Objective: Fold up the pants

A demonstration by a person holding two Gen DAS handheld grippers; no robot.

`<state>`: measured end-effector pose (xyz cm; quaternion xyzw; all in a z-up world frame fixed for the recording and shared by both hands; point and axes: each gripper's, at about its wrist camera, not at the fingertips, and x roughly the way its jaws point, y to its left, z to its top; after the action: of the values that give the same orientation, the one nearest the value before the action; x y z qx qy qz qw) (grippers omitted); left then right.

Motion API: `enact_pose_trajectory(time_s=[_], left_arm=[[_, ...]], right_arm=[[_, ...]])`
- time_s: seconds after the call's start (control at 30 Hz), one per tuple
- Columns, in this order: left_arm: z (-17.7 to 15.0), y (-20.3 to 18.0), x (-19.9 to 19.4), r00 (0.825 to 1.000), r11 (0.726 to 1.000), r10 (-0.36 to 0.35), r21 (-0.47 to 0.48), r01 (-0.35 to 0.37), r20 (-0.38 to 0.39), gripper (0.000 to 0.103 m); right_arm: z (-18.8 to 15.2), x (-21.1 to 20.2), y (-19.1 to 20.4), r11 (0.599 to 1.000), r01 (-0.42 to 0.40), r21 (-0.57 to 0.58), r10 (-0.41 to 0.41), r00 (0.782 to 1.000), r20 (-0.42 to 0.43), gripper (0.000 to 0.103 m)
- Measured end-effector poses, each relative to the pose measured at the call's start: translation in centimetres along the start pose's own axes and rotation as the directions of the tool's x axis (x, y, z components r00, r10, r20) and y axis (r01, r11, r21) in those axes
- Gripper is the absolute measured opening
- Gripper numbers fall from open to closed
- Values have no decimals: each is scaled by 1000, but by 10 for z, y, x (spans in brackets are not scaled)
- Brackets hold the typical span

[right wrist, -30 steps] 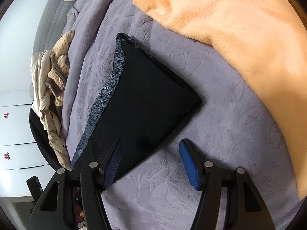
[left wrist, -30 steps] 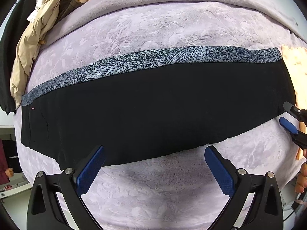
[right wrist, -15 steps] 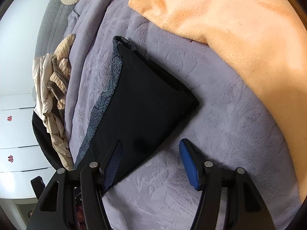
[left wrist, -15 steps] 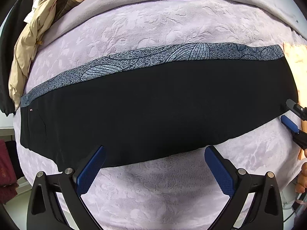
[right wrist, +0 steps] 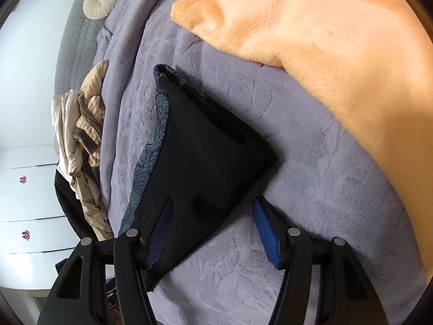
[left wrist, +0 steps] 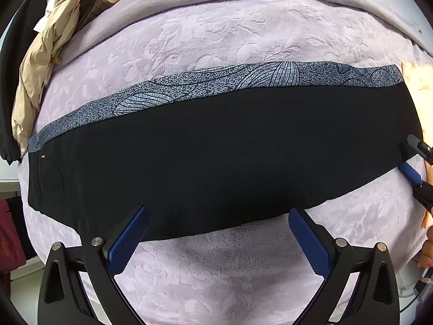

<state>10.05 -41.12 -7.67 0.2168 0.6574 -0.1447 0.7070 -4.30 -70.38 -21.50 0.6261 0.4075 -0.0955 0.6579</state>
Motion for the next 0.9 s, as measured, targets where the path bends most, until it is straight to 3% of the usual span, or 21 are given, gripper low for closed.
enact_pose_trajectory(time_s=[0.33, 0.37, 0.4, 0.43, 0.5, 0.67, 0.8, 0.87, 0.9], left_arm=[[6, -3, 5, 1000, 1000, -16, 4, 16, 3, 103], [6, -2, 6, 1000, 1000, -23, 4, 23, 4, 103], [7, -3, 8, 1000, 1000, -29, 8, 29, 3, 100], [8, -2, 9, 1000, 1000, -25, 9, 25, 6, 91], [12, -2, 6, 999, 999, -31, 6, 31, 23, 89], [43, -2, -2, 988, 999, -45, 1, 46, 145, 89], [80, -16, 34, 981, 1000, -10, -17, 14, 195, 89], [92, -21, 70, 987, 1000, 21, -20, -18, 158, 91], [95, -21, 85, 987, 999, 35, -30, -31, 155, 97]], right_arm=[[8, 11, -2, 1000, -17, 4, 17, 1000, 3, 63], [10, 13, -1, 1000, -28, 5, 28, 1000, -1, 49], [12, 14, 0, 999, -48, 4, 48, 999, -11, 24], [14, 14, 1, 996, -90, 4, 90, 996, -16, 18], [14, 8, 2, 990, -140, -11, 140, 990, -14, 17], [14, 17, -11, 994, -108, -2, 108, 993, -37, 24], [15, 21, -12, 994, -103, -32, 102, 994, -39, 25], [16, 24, -16, 995, -101, -21, 100, 994, -41, 22], [16, 25, -16, 995, -100, -16, 99, 994, -39, 19]])
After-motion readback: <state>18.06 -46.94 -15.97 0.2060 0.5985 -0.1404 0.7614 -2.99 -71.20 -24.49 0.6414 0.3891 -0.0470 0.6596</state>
